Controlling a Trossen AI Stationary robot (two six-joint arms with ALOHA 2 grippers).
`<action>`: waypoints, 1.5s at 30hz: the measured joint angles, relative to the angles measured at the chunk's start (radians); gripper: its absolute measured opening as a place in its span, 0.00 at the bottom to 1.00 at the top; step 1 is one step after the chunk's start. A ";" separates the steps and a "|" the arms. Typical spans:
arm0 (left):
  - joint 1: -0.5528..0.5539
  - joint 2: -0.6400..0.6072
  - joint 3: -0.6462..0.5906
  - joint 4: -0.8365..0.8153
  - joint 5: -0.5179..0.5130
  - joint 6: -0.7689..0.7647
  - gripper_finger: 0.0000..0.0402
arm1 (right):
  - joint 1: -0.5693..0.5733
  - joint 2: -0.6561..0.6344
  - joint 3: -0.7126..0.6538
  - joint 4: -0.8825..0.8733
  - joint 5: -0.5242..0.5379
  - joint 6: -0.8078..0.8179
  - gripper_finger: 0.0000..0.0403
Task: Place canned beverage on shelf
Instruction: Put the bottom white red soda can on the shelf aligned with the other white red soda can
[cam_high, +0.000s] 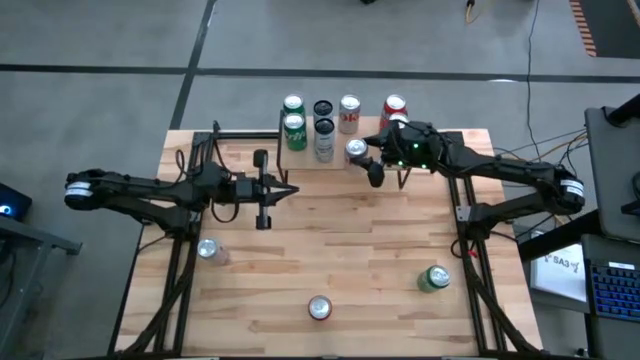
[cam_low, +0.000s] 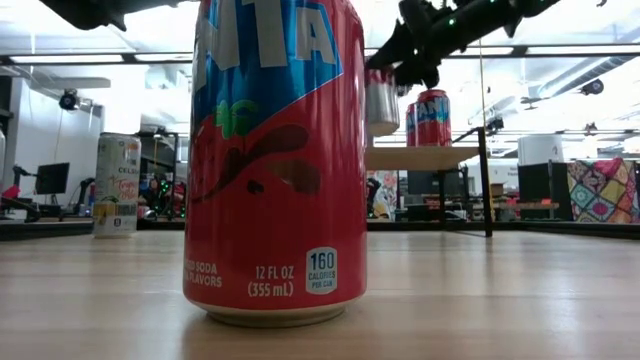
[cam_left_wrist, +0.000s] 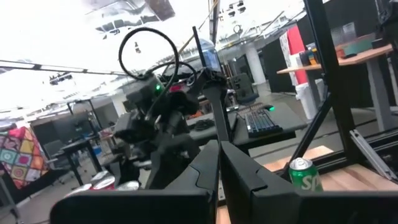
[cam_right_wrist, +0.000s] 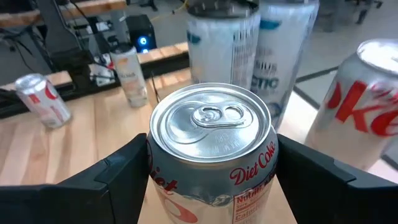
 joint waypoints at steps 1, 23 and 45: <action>0.000 0.000 0.000 -0.001 0.000 0.000 0.00 | 0.000 0.009 0.000 0.000 0.001 0.003 0.72; 0.000 0.000 0.000 -0.023 0.000 -0.059 0.00 | 0.028 0.055 0.000 0.057 -0.008 0.025 0.73; -0.002 0.001 0.000 0.029 0.002 -0.345 0.00 | 0.032 0.059 0.000 0.087 0.034 -0.020 0.73</action>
